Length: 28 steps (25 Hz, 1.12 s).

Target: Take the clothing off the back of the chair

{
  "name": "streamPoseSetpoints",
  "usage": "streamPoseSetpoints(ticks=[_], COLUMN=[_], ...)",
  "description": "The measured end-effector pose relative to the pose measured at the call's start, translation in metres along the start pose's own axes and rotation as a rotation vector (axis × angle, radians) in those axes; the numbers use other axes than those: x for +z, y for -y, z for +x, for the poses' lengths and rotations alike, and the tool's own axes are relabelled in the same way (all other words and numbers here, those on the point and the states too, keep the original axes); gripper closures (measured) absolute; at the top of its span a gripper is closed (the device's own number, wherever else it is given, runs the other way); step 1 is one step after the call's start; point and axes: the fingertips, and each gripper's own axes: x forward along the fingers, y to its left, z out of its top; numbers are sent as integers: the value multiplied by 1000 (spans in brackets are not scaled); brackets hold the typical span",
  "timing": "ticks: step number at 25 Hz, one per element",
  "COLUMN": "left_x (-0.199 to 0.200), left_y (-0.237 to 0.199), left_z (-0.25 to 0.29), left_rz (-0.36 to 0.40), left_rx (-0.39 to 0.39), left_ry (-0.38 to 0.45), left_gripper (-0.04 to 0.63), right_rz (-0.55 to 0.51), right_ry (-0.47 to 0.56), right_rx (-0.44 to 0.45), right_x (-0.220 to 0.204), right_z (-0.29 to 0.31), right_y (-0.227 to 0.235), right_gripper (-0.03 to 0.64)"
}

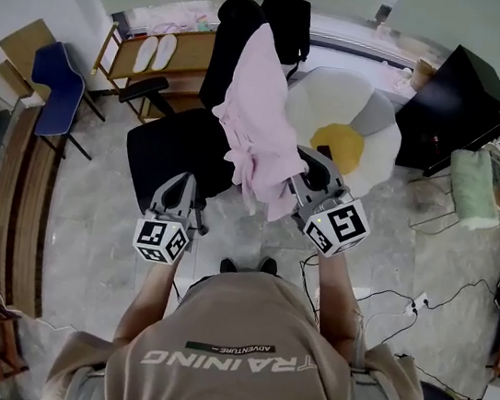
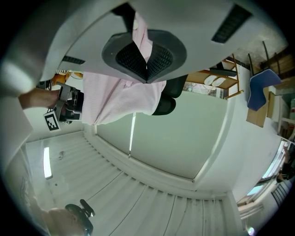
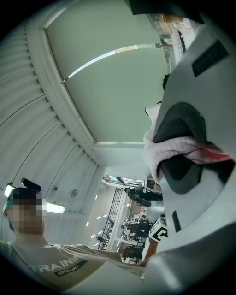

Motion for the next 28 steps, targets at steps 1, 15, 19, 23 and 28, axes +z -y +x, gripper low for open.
streamPoseSetpoints(ticks=[1,15,19,23,28], left_x=[-1,21,19,21,28], left_y=[7,48,49,51,48], left_z=[1,4,4,6,12], left_rz=[-2,35,39,48,61], left_rx=[-5,2,6,4,-2], left_ry=[0,42,38,37,45], left_gripper=[581,581,581,581,581], right_rz=[5,65,84,86,76], right_ry=[0,-26,-21,-8,1], right_rx=[15,64,59,56,61], right_x=[1,-6,-10,-6,-4], right_z=[-5,-39,-44,-48,-43], right_y=[-3,0,3,8,10], right_gripper=[551,551,551,551,551])
